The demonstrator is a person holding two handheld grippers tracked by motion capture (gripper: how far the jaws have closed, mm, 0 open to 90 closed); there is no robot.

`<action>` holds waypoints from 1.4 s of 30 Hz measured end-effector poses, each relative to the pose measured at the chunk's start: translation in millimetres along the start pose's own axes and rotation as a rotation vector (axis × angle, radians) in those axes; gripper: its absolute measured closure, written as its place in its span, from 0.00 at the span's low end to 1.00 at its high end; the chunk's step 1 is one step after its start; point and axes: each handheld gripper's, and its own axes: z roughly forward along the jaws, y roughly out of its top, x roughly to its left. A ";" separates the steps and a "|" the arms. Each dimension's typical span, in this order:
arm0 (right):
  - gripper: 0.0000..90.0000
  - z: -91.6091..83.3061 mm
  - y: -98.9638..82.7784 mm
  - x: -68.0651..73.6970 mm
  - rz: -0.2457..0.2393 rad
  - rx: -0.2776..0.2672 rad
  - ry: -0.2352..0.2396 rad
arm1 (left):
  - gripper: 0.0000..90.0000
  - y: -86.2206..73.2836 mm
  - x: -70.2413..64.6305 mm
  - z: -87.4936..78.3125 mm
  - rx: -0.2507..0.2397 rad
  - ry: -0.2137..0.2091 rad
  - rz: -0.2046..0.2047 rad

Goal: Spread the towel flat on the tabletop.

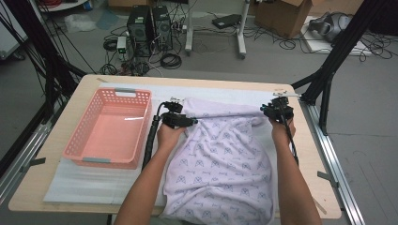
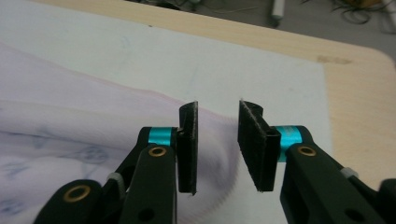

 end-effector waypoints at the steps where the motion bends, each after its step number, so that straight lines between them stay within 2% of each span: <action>1: 0.71 -4.2 -0.2 -1.3 0.003 -0.005 0.018 | 0.48 -1.1 -2.8 2.9 0.012 0.002 0.017; 2: 0.70 -8.8 -0.8 -1.8 0.013 -0.014 0.034 | 0.47 -2.1 -5.9 5.4 0.025 0.015 0.043; 4: 0.69 -19.7 -2.2 -3.2 0.019 -0.036 0.072 | 0.48 -1.9 -13.1 7.5 0.032 0.070 0.096; 5: 0.69 -24.9 -2.8 -3.5 0.017 -0.044 0.091 | 0.54 -1.9 -16.7 7.8 0.040 0.119 0.134; 6: 0.68 -29.9 -3.3 -3.0 0.015 -0.052 0.103 | 0.68 -2.1 -18.7 7.5 0.046 0.167 0.182; 7: 0.68 -35.0 -3.9 -2.2 0.004 -0.057 0.113 | 0.85 -1.3 -15.8 6.7 0.044 0.160 0.164; 8: 0.68 -39.8 -4.8 -1.1 -0.010 -0.063 0.116 | 0.93 0.3 -9.6 5.8 0.046 0.135 0.095; 9: 0.68 -44.9 -5.5 0.7 -0.017 -0.065 0.122 | 0.94 1.3 -4.4 5.3 0.034 0.132 0.049; 11: 0.68 -54.2 -8.0 4.4 -0.037 -0.072 0.142 | 0.95 2.3 4.4 3.0 0.009 0.219 0.047; 13: 0.68 -62.9 -12.6 8.6 -0.064 -0.070 0.161 | 0.95 2.5 16.3 0.2 -0.034 0.277 0.014; 15: 0.68 -70.3 -21.6 12.6 -0.070 -0.060 0.193 | 0.95 2.0 26.3 -3.4 -0.073 0.324 -0.013; 16: 0.67 -72.3 -27.6 14.8 -0.065 -0.046 0.223 | 0.93 1.5 29.8 -4.8 -0.093 0.322 -0.023; 18: 0.63 -71.3 -37.8 19.4 -0.071 0.037 0.275 | 0.85 1.4 31.7 -6.7 -0.107 0.300 -0.032; 20: 0.64 -70.6 -50.0 25.0 -0.089 0.041 0.281 | 0.65 1.7 28.1 -8.8 -0.109 0.252 -0.036; 22: 0.64 -66.3 -58.3 27.8 -0.066 0.058 0.289 | 0.57 2.3 21.6 -12.5 -0.107 0.215 -0.008; 23: 0.64 -63.3 -61.1 29.0 -0.050 0.057 0.298 | 0.54 1.8 18.7 -15.7 -0.123 0.204 0.002; 25: 0.65 -57.2 -63.3 33.7 -0.032 0.076 0.304 | 0.53 -1.5 16.2 -22.6 -0.179 0.177 -0.009; 27: 0.67 -50.6 -63.0 41.4 -0.055 0.087 0.303 | 0.51 -4.8 17.6 -25.7 -0.175 0.164 -0.021; 29: 0.69 -40.3 -62.5 51.3 -0.100 0.115 0.284 | 0.50 -8.0 19.7 -28.0 -0.159 0.157 -0.024; 31: 0.71 -32.8 -63.8 56.4 -0.103 0.124 0.272 | 0.49 -10.7 21.4 -30.1 -0.165 0.146 -0.030; 32: 0.75 -31.2 -63.4 56.7 -0.084 0.113 0.269 | 0.49 -11.8 21.7 -30.9 -0.163 0.143 -0.032; 33: 0.83 -29.7 -63.3 57.0 -0.073 0.109 0.264 | 0.48 -12.7 21.8 -31.2 -0.162 0.140 -0.030; 34: 0.96 -29.9 -63.0 57.3 -0.080 0.111 0.269 | 0.48 -13.9 21.6 -31.4 -0.156 0.134 -0.027; 35: 0.98 -30.4 -62.3 57.7 -0.101 0.117 0.298 | 0.48 -15.2 21.0 -31.4 -0.149 0.130 -0.026; 36: 0.98 -31.4 -60.4 58.9 -0.144 0.129 0.286 | 0.48 -16.9 20.0 -31.3 -0.145 0.126 -0.025; 37: 0.99 -32.6 -57.5 59.6 -0.190 0.147 0.245 | 0.47 -18.8 18.8 -31.9 -0.141 0.118 -0.021; 38: 0.99 -35.0 -55.6 58.8 -0.239 0.153 0.128 | 0.47 -21.1 16.9 -32.5 -0.141 0.116 -0.016; 39: 0.99 -36.9 -55.3 52.3 -0.222 0.141 0.067 | 0.47 -23.6 14.8 -33.6 -0.136 0.110 -0.008; 40: 0.99 -39.3 -55.4 42.5 -0.162 0.123 0.024 | 0.47 -26.7 12.7 -35.2 -0.138 0.104 -0.004; 42: 0.98 -45.6 -57.3 26.9 -0.077 0.083 -0.044 | 0.47 -33.4 8.8 -39.0 -0.126 0.103 0.024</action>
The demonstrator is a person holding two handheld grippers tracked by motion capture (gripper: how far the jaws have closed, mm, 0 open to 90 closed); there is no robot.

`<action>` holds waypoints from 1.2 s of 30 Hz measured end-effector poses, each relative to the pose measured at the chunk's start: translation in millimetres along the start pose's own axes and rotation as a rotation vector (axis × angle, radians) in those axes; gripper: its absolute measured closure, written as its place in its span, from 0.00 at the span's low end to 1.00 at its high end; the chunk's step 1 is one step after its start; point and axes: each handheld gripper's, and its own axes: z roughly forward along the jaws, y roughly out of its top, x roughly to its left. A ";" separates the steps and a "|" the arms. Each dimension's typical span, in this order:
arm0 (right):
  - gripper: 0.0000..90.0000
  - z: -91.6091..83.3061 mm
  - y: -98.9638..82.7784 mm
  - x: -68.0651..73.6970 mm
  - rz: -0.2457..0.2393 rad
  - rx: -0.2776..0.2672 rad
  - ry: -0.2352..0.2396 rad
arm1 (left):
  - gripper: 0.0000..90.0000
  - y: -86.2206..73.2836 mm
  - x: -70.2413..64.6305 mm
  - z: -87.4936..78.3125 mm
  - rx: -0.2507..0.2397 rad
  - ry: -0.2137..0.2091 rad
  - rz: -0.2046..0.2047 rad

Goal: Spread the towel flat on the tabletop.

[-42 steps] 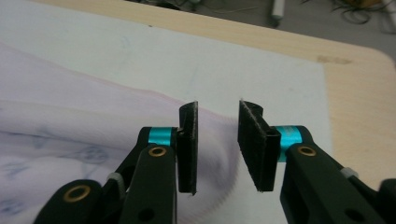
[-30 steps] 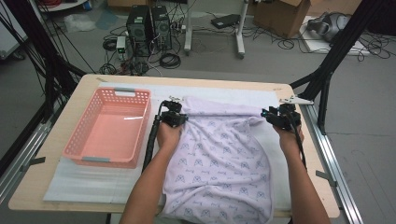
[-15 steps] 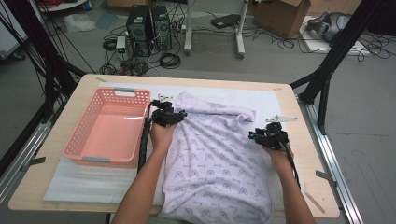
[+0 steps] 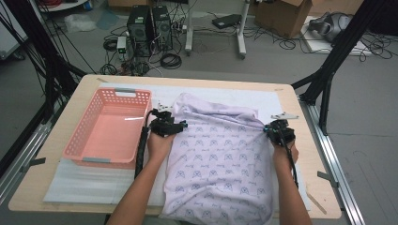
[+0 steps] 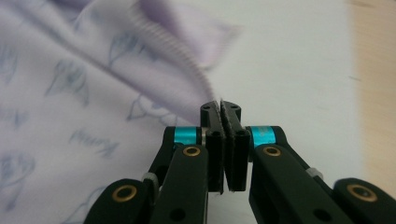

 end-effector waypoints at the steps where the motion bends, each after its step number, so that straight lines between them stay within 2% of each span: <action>1: 0.98 -1.9 -1.8 -4.2 0.028 -0.005 -0.006 | 0.48 -2.6 -2.1 -2.2 0.012 -0.006 0.011; 2: 0.97 -3.5 -3.3 -5.4 0.042 -0.008 0.002 | 0.47 -3.8 -4.5 -3.9 0.039 -0.012 0.029; 3: 0.95 -5.5 -4.7 -4.7 0.036 -0.017 0.010 | 0.46 -5.3 -7.0 -6.6 0.045 -0.018 0.045; 4: 0.90 -8.4 -5.5 -2.6 0.030 -0.027 0.013 | 0.46 -7.7 -9.5 -11.0 0.023 -0.021 0.056; 8: 0.74 -25.5 -8.2 3.6 0.031 -0.074 0.114 | 0.47 -15.9 -16.3 -26.6 0.017 -0.046 0.079; 9: 0.73 -31.0 -10.2 5.0 0.033 -0.084 0.149 | 0.47 -18.6 -17.0 -30.2 0.017 -0.053 0.082; 14: 0.67 -63.7 -30.7 11.0 0.027 -0.123 0.229 | 0.47 -33.7 -18.5 -48.8 0.026 -0.074 0.107; 17: 0.65 -79.6 -48.1 18.5 0.007 -0.117 0.269 | 0.47 -43.3 -20.9 -57.6 0.035 -0.087 0.118; 18: 0.63 -82.8 -54.0 21.8 -0.016 -0.106 0.274 | 0.47 -46.8 -22.3 -59.9 0.034 -0.088 0.119; 21: 0.61 -87.2 -72.4 32.0 -0.071 -0.076 0.255 | 0.47 -55.7 -27.5 -62.8 0.037 -0.085 0.161; 23: 0.60 -85.4 -77.4 34.4 -0.089 -0.041 0.247 | 0.47 -61.3 -29.9 -62.8 0.029 -0.097 0.154; 25: 0.59 -85.0 -76.9 32.7 -0.077 -0.045 0.235 | 0.47 -62.2 -31.5 -65.1 0.011 -0.095 0.165; 28: 0.60 -80.6 -79.1 30.7 -0.062 -0.024 0.208 | 0.47 -62.4 -29.1 -67.8 0.006 -0.111 0.142; 29: 0.63 -76.6 -81.6 29.6 -0.070 0.003 0.209 | 0.47 -64.4 -28.0 -68.1 0.013 -0.106 0.140; 30: 0.75 -76.2 -84.1 28.4 -0.063 -0.018 0.220 | 0.47 -65.4 -26.4 -68.9 0.025 -0.110 0.132; 31: 0.96 -75.9 -84.1 25.9 -0.068 -0.018 0.262 | 0.47 -65.9 -25.6 -70.4 0.022 -0.118 0.124; 32: 0.97 -75.6 -82.7 24.1 -0.087 -0.008 0.286 | 0.47 -66.3 -24.4 -71.9 0.026 -0.122 0.126; 33: 0.98 -75.3 -80.8 23.6 -0.105 -0.001 0.277 | 0.47 -67.5 -23.9 -72.5 0.035 -0.128 0.115; 35: 0.98 -74.5 -79.8 25.9 -0.182 -0.014 0.096 | 0.47 -68.5 -22.6 -73.0 0.054 -0.149 0.105; 36: 0.98 -71.6 -80.7 22.3 -0.173 -0.023 0.073 | 0.47 -69.0 -22.7 -73.1 0.066 -0.163 0.099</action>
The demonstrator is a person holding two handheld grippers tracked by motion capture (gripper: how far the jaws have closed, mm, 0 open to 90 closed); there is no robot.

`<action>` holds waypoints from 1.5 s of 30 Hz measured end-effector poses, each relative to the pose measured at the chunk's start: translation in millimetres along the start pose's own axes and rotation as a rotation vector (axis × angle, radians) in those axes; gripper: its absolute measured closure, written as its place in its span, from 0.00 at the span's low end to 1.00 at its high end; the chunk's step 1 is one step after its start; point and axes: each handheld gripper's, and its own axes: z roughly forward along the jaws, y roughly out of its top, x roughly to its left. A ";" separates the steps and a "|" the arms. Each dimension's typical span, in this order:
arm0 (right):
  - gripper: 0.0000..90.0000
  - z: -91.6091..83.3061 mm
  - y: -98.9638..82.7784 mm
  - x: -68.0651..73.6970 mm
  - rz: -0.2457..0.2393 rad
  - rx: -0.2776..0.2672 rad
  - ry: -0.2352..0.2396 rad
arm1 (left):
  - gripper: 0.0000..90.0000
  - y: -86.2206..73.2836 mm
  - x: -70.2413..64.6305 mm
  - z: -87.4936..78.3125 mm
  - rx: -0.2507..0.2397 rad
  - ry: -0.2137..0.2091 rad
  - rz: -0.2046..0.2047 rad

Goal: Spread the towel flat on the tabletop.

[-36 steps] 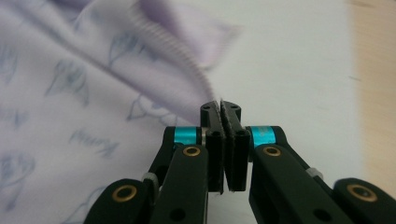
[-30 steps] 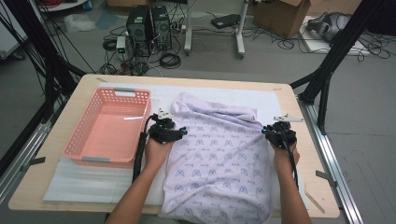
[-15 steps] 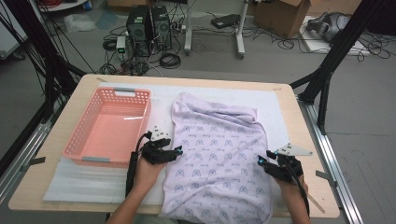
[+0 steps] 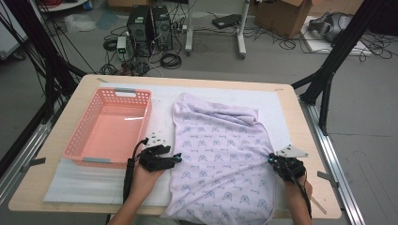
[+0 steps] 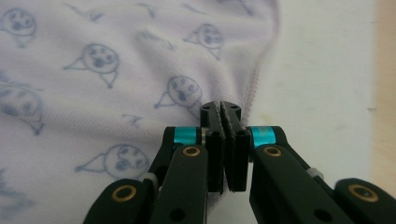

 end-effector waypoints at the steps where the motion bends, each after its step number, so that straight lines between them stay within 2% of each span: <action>1: 0.98 1.6 -2.2 -4.9 0.058 -0.020 0.019 | 0.47 -0.6 -0.7 -0.1 0.004 -0.007 0.007; 2: 0.97 1.6 -3.5 -7.9 0.105 -0.027 0.039 | 0.46 -1.0 -1.9 -0.3 0.007 -0.020 0.014; 4: 0.93 0.6 -4.2 -6.3 0.088 -0.039 0.040 | 0.47 -1.4 -5.3 0.7 0.014 -0.044 0.032; 6: 0.83 -1.8 -3.4 -2.8 0.053 -0.051 0.047 | 0.46 -1.4 -9.8 1.9 0.022 -0.036 0.056; 10: 0.72 -10.9 1.0 -2.0 0.069 -0.109 0.083 | 0.49 -1.8 -19.0 4.1 0.030 -0.034 0.080; 11: 0.71 -13.2 1.8 -1.8 0.076 -0.118 0.086 | 0.50 -1.9 -21.6 4.8 0.032 -0.021 0.096; 12: 0.70 -15.3 2.3 -1.9 0.079 -0.126 0.088 | 0.55 -2.1 -24.7 4.9 0.037 0.015 0.114; 13: 0.69 -17.3 2.5 -1.9 0.080 -0.132 0.092 | 0.62 -2.2 -26.7 5.1 0.037 0.052 0.132; 14: 0.69 -18.6 2.5 -2.4 0.078 -0.141 0.092 | 0.69 -1.9 -26.9 5.2 0.039 0.067 0.143; 15: 0.68 -20.4 2.0 -2.7 0.083 -0.142 0.096 | 0.75 -1.6 -26.4 5.0 0.038 0.066 0.142; 16: 0.68 -21.0 1.7 -3.2 0.084 -0.142 0.098 | 0.88 -1.2 -23.6 5.2 0.035 0.036 0.123; 17: 0.69 -21.5 1.1 -3.9 0.090 -0.143 0.110 | 0.95 -0.6 -21.7 5.3 0.036 0.029 0.108; 18: 0.69 -21.7 0.6 -3.9 0.095 -0.140 0.115 | 0.96 0.4 -19.5 5.4 0.039 0.020 0.097; 19: 0.69 -21.8 0.1 -4.3 0.095 -0.141 0.122 | 0.96 1.1 -17.8 5.7 0.032 0.030 0.095; 20: 0.69 -21.8 -0.3 -4.6 0.094 -0.138 0.127 | 0.96 1.7 -14.9 5.0 0.023 0.072 0.099; 21: 0.69 -21.5 -0.9 -4.8 0.095 -0.135 0.134 | 0.96 1.8 -12.2 4.5 0.014 0.091 0.094; 22: 0.68 -21.4 -1.3 -4.7 0.100 -0.131 0.136 | 0.96 2.1 -6.9 2.8 -0.003 0.120 0.072; 25: 0.65 -18.5 -3.4 -3.0 0.101 -0.108 0.145 | 0.96 2.8 4.9 -2.9 -0.036 0.184 0.050; 27: 0.63 -16.1 -4.0 -1.1 0.100 -0.092 0.146 | 0.96 3.0 11.5 -4.8 -0.056 0.203 0.025; 28: 0.61 -14.9 -4.2 -0.6 0.099 -0.092 0.148 | 0.96 2.7 13.4 -5.0 -0.062 0.194 0.011; 29: 0.60 -13.2 -4.4 1.0 0.110 -0.079 0.159 | 0.95 2.6 13.1 -5.1 -0.060 0.187 0.019; 30: 0.58 -11.2 -4.5 2.4 0.112 -0.057 0.166 | 0.90 2.3 12.3 -5.2 -0.066 0.181 0.028; 31: 0.57 -9.5 -4.6 3.9 0.108 -0.042 0.166 | 0.77 2.1 11.6 -5.5 -0.068 0.164 0.041; 32: 0.56 -7.2 -4.8 6.0 0.102 -0.022 0.165 | 0.68 1.8 11.3 -6.5 -0.070 0.136 0.033; 33: 0.55 -5.8 -5.0 7.1 0.096 -0.020 0.164 | 0.63 0.6 11.7 -7.7 -0.072 0.084 -0.002; 35: 0.55 -6.0 -3.9 7.6 0.101 -0.014 0.161 | 0.55 -1.1 11.1 -7.9 -0.062 0.033 -0.030; 36: 0.54 -5.9 -3.8 7.6 0.100 -0.016 0.164 | 0.52 -1.6 10.3 -8.2 -0.052 0.017 -0.030; 40: 0.54 -9.5 -2.1 7.0 0.092 -0.009 0.210 | 0.48 -2.2 6.6 -9.3 -0.032 -0.053 -0.025; 43: 0.53 -12.1 -1.4 8.1 0.092 0.007 0.271 | 0.47 -5.5 7.7 -11.0 -0.028 -0.068 -0.025; 44: 0.53 -11.7 -1.6 9.2 0.079 0.022 0.284 | 0.47 -6.5 9.1 -11.9 -0.030 -0.073 -0.034; 45: 0.53 -11.6 -2.0 12.0 0.055 0.035 0.276 | 0.47 -7.1 9.4 -12.1 -0.032 -0.075 -0.039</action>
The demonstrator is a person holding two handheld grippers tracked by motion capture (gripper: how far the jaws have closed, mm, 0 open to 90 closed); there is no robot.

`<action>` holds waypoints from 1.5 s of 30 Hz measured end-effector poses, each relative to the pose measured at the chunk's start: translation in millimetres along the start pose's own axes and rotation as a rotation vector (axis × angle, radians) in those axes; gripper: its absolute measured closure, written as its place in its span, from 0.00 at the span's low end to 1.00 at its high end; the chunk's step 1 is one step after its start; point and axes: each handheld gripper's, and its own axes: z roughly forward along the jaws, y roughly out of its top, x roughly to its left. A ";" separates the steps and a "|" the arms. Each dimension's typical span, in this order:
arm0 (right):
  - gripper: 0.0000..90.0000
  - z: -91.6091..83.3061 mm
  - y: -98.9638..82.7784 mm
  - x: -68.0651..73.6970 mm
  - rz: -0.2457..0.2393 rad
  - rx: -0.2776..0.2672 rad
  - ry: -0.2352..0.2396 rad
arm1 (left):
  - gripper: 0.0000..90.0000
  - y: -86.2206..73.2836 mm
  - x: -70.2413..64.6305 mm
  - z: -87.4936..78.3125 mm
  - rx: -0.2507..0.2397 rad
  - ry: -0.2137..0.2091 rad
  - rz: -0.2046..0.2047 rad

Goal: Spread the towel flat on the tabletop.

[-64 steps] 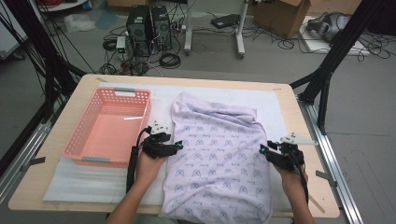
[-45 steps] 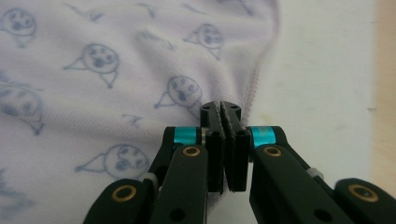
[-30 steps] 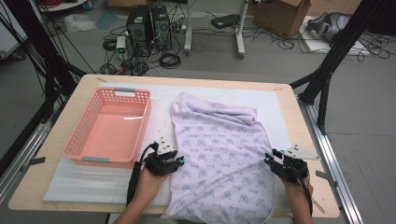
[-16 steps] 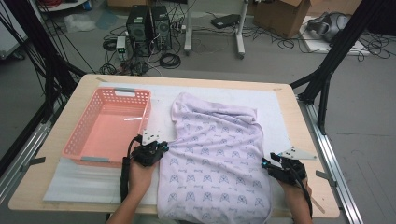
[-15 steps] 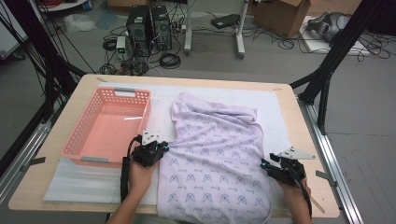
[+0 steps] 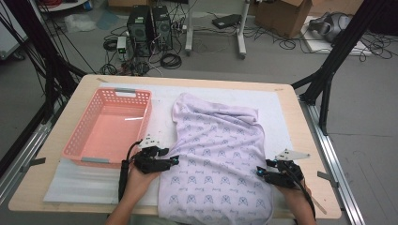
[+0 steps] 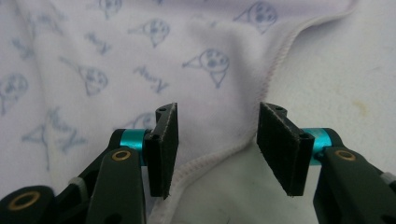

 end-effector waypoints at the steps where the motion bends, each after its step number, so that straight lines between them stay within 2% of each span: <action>1: 0.54 0.1 0.3 0.6 -0.007 0.001 -0.008 | 0.47 -0.4 -0.3 -0.2 0.001 0.003 0.001; 2: 0.55 -0.1 1.2 1.2 0.002 0.009 -0.011 | 0.48 -0.9 -1.7 0.0 0.002 0.011 0.012; 3: 0.61 -0.1 2.6 1.6 -0.003 0.017 -0.025 | 0.48 -1.1 -3.3 0.3 0.004 0.022 0.023; 4: 0.69 -0.5 3.4 2.3 -0.007 0.022 -0.025 | 0.48 -1.1 -5.8 1.2 0.010 0.037 0.039; 5: 0.81 -0.7 4.7 3.1 -0.015 0.028 -0.014 | 0.50 -1.1 -8.7 2.0 0.016 0.065 0.063; 6: 0.90 -0.7 6.3 5.2 -0.033 0.040 -0.011 | 0.57 -1.3 -10.6 2.0 0.020 0.094 0.074; 7: 0.92 -0.3 7.3 7.0 -0.039 0.046 -0.016 | 0.71 -1.5 -13.2 1.7 0.026 0.148 0.102; 8: 0.93 0.1 8.9 8.5 -0.046 0.055 -0.026 | 0.89 -1.1 -12.0 1.6 0.027 0.157 0.109; 11: 0.94 1.2 8.5 6.6 -0.032 0.037 -0.025 | 0.95 1.8 -4.1 0.7 0.029 0.124 0.047; 16: 0.95 11.5 11.4 -3.6 0.000 -0.028 -0.062 | 0.96 10.1 0.6 8.2 0.008 0.173 0.005; 19: 0.95 22.4 21.0 -9.5 -0.003 -0.049 -0.103 | 0.96 21.7 4.4 14.9 -0.013 0.224 -0.010; 20: 0.95 27.4 25.7 -14.1 0.011 -0.059 -0.113 | 0.98 24.7 6.1 14.9 -0.029 0.255 -0.006; 21: 0.95 30.0 28.8 -17.2 0.027 -0.061 -0.118 | 0.98 30.9 11.7 15.1 -0.039 0.279 -0.031; 23: 0.96 36.4 37.0 -25.6 0.057 -0.067 -0.128 | 0.98 37.3 19.1 15.4 -0.063 0.312 -0.054; 25: 0.96 41.6 43.9 -31.6 0.072 -0.071 -0.148 | 0.98 40.2 20.5 18.3 -0.072 0.347 -0.053; 26: 0.99 43.9 46.4 -33.8 0.088 -0.082 -0.159 | 0.98 40.0 19.4 20.0 -0.065 0.347 -0.055; 27: 0.99 44.7 47.1 -34.8 0.089 -0.087 -0.178 | 0.98 38.8 16.8 23.9 -0.057 0.329 -0.055; 28: 0.99 45.4 46.5 -37.2 0.112 -0.090 -0.174 | 0.98 38.0 14.7 26.1 -0.055 0.319 -0.052; 30: 0.98 46.0 43.6 -39.7 0.135 -0.079 -0.165 | 0.97 37.2 9.5 30.0 -0.052 0.272 -0.020; 31: 0.98 45.5 42.3 -39.2 0.133 -0.081 -0.168 | 0.96 37.5 6.7 30.7 -0.054 0.261 -0.005; 34: 0.95 39.1 38.5 -35.6 0.118 -0.111 -0.158 | 0.70 38.4 1.7 30.1 -0.064 0.205 -0.001; 35: 0.91 36.5 37.1 -34.5 0.108 -0.119 -0.152 | 0.61 38.2 -0.1 29.9 -0.055 0.194 0.006; 36: 0.86 34.3 36.1 -33.9 0.107 -0.118 -0.137 | 0.57 37.5 -2.1 29.6 -0.036 0.179 0.015; 38: 0.80 28.5 33.9 -30.8 0.085 -0.110 -0.105 | 0.52 36.1 -6.1 28.7 0.004 0.176 0.043; 42: 0.67 16.9 27.4 -21.5 0.042 -0.105 -0.056 | 0.49 26.1 -15.5 26.6 0.031 0.199 0.080; 44: 0.62 12.6 22.3 -17.3 0.023 -0.093 -0.041 | 0.47 16.9 -21.3 27.6 0.058 0.220 0.153; 45: 0.60 10.3 18.0 -14.5 0.017 -0.076 -0.027 | 0.46 13.8 -22.8 27.1 0.052 0.225 0.171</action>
